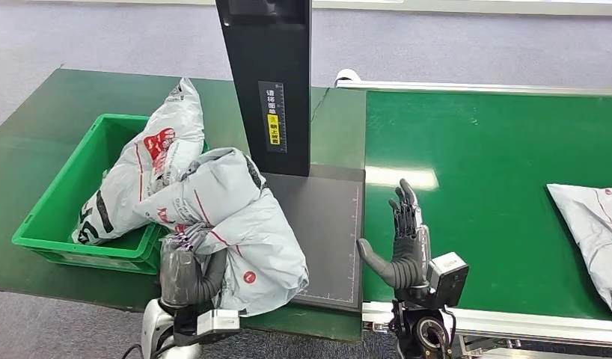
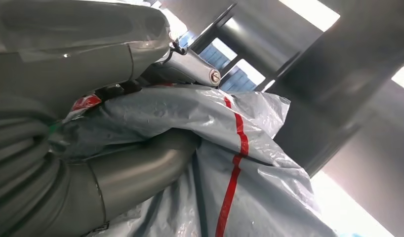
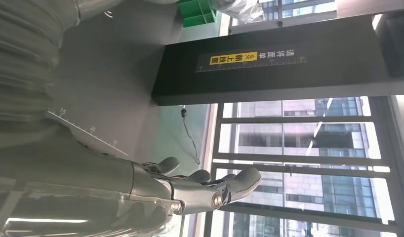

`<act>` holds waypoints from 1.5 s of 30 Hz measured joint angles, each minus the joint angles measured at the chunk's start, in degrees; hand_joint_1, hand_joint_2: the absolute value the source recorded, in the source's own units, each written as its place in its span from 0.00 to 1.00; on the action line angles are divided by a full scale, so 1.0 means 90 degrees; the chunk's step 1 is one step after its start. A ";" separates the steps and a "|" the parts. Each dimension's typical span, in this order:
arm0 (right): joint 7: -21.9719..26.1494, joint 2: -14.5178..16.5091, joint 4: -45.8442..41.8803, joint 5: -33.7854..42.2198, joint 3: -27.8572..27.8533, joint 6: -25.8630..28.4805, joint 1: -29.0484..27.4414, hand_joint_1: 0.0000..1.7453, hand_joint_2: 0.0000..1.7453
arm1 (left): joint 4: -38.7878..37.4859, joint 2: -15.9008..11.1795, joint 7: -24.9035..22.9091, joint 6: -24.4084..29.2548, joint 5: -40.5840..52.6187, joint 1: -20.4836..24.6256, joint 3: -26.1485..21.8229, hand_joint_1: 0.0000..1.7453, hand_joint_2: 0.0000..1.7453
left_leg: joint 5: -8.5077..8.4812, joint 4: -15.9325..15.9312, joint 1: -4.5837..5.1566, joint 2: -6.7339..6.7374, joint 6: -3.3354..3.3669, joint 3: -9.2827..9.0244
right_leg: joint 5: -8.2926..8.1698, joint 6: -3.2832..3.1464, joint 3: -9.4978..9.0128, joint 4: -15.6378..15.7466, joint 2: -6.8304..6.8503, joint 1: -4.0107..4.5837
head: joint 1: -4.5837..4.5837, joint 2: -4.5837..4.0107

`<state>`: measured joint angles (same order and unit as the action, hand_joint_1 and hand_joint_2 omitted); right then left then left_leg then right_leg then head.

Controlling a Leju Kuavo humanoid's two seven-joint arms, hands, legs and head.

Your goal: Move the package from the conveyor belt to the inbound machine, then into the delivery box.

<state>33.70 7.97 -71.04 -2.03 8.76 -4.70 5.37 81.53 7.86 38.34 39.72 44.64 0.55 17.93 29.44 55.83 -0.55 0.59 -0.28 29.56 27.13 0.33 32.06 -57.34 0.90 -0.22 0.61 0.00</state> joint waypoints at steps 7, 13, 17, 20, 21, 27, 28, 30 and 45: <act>0.0033 -0.0006 0.0111 0.0072 0.0013 0.0000 0.0115 0.00 1.00 | 0.1806 0.0101 0.0169 0.0003 0.0395 -0.0243 -0.0437 1.00 1.00 | 0.0000 -0.0001 -0.0001 0.0000 0.0000 0.0000 | 0.0000 0.0000 0.0001 0.0000 0.0000 0.0001 | -0.0001 0.0000; 0.0073 -0.0009 0.0154 0.0089 0.0070 0.0002 0.0095 0.00 1.00 | 0.2541 0.0198 0.0170 0.0004 0.0370 0.0073 -0.1528 1.00 1.00 | -0.0002 -0.0001 -0.0001 0.0000 -0.0001 -0.0002 | 0.0000 -0.0001 0.0000 0.0000 0.0001 0.0002 | -0.0001 0.0000; 0.0081 -0.0009 0.0191 0.0085 0.0119 0.0016 0.0098 0.00 1.00 | 0.2147 0.0210 0.0115 0.0002 0.0643 0.0760 -0.2382 1.00 1.00 | -0.0008 0.0000 -0.0001 -0.0007 -0.0002 -0.0006 | -0.0001 -0.0002 -0.0005 -0.0001 0.0008 0.0002 | -0.0002 0.0000; 0.0092 -0.0009 0.0219 0.0070 0.0139 0.0073 0.0086 0.00 1.00 | 0.1317 0.0158 -0.0495 0.0002 0.1218 0.1513 -0.2982 1.00 1.00 | -0.0014 0.0000 -0.0001 -0.0011 -0.0004 -0.0009 | -0.0008 -0.0006 -0.0006 -0.0001 0.0009 0.0002 | -0.0002 0.0000; 0.0094 -0.0009 0.0223 0.0068 0.0140 0.0100 0.0072 0.00 1.00 | 0.0962 0.0097 -0.0863 0.0002 0.1423 0.1791 -0.3123 1.00 1.00 | -0.0016 0.0000 -0.0001 -0.0011 -0.0004 -0.0009 | -0.0011 -0.0007 -0.0005 -0.0001 0.0008 0.0002 | -0.0001 0.0000; 0.0086 -0.0038 0.0226 0.0063 0.0135 0.0164 -0.0041 0.00 1.00 | -0.1252 -0.0576 -0.2598 0.0002 0.2181 0.3285 -0.3459 1.00 1.00 | -0.0021 0.0000 -0.0003 0.0000 -0.0008 -0.0006 | -0.0016 -0.0008 0.0000 -0.0006 0.0001 0.0004 | 0.0000 0.0000; 0.0085 -0.0046 0.0226 0.0063 0.0134 0.0165 -0.0050 0.00 1.00 | -0.1501 -0.0661 -0.2647 0.0002 0.2213 0.3434 -0.3482 1.00 1.00 | -0.0021 0.0000 -0.0003 0.0003 -0.0008 -0.0005 | -0.0016 -0.0008 0.0001 -0.0006 -0.0001 0.0005 | -0.0001 0.0000; 0.0084 -0.0060 0.0226 0.0063 0.0134 0.0166 -0.0062 0.00 1.00 | -0.1864 -0.0780 -0.2677 0.0002 0.2238 0.3628 -0.3508 1.00 1.00 | -0.0021 0.0000 -0.0002 0.0005 -0.0009 -0.0001 | -0.0015 -0.0008 0.0005 -0.0007 -0.0003 0.0004 | -0.0001 0.0000; 0.0080 -0.0070 0.0226 0.0063 0.0133 0.0180 -0.0087 0.00 1.00 | -0.2703 -0.0993 -0.2822 -0.0027 0.2321 0.3963 -0.3573 1.00 1.00 | -0.0021 0.0001 -0.0002 0.0005 -0.0008 0.0011 | -0.0016 -0.0008 0.0020 -0.0004 -0.0002 0.0004 | -0.0001 0.0000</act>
<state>34.42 7.34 -69.00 -1.46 9.96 -3.08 4.59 57.20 -1.08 12.94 39.47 65.53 36.22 -14.22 29.25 55.84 -0.57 0.63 -0.35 29.66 26.99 0.25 32.24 -57.38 0.87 -0.18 0.61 0.00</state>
